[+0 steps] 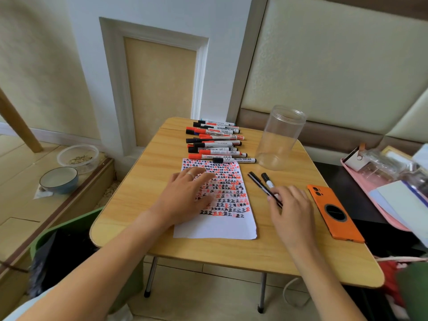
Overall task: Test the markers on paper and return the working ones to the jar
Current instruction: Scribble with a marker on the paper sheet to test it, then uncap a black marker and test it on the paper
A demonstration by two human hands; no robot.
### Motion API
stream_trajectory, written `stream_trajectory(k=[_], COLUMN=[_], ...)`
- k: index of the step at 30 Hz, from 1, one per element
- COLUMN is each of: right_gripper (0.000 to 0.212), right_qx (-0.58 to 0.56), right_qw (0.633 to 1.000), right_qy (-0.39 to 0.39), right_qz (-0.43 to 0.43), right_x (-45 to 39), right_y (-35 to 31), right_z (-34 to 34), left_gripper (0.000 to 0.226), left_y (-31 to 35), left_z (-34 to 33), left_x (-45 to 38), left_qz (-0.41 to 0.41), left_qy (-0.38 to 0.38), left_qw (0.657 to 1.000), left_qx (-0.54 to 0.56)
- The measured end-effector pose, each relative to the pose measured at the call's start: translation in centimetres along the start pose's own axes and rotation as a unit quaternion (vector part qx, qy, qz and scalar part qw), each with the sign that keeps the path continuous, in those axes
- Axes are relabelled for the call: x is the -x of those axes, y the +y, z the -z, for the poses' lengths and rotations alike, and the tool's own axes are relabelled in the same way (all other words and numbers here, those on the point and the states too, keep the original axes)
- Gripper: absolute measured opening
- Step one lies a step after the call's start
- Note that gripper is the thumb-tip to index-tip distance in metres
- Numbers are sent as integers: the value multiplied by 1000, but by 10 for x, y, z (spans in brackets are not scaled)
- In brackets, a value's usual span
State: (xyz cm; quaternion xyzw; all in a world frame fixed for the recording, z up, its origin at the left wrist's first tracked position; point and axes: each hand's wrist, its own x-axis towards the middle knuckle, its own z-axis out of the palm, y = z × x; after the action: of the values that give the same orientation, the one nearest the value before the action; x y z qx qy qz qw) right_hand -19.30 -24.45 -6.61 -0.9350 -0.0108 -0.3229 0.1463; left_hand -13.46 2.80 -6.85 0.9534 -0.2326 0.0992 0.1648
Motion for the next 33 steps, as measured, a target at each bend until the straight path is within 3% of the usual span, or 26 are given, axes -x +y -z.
stream_trajectory(k=[6, 10, 14, 23, 30, 33], right_gripper=[18, 26, 17, 12, 16, 11], right_qx=[99, 83, 37, 36, 61, 18], right_qw=[995, 996, 996, 991, 992, 997], right_qy=[-17, -2, -39, -21, -13, -21], right_qz=[-23, -39, -75, -131, -110, -73], right_x=[-1, -4, -5, -3, -12, -32], right_y=[12, 14, 19, 20, 10, -8], right_z=[-11, -14, -20, -18, -14, -14], left_gripper=[81, 81, 80, 77, 74, 74], left_y=[-7, -8, -8, -9, -11, -11], left_z=[-6, -7, -8, -12, -12, -11], left_x=[3, 3, 4, 4, 4, 2], left_qz=[30, 30, 30, 29, 33, 39], left_qy=[-48, -47, -45, -29, -22, -22], left_qw=[998, 998, 998, 999, 999, 999], left_qx=[-20, -15, -19, -16, -2, 12])
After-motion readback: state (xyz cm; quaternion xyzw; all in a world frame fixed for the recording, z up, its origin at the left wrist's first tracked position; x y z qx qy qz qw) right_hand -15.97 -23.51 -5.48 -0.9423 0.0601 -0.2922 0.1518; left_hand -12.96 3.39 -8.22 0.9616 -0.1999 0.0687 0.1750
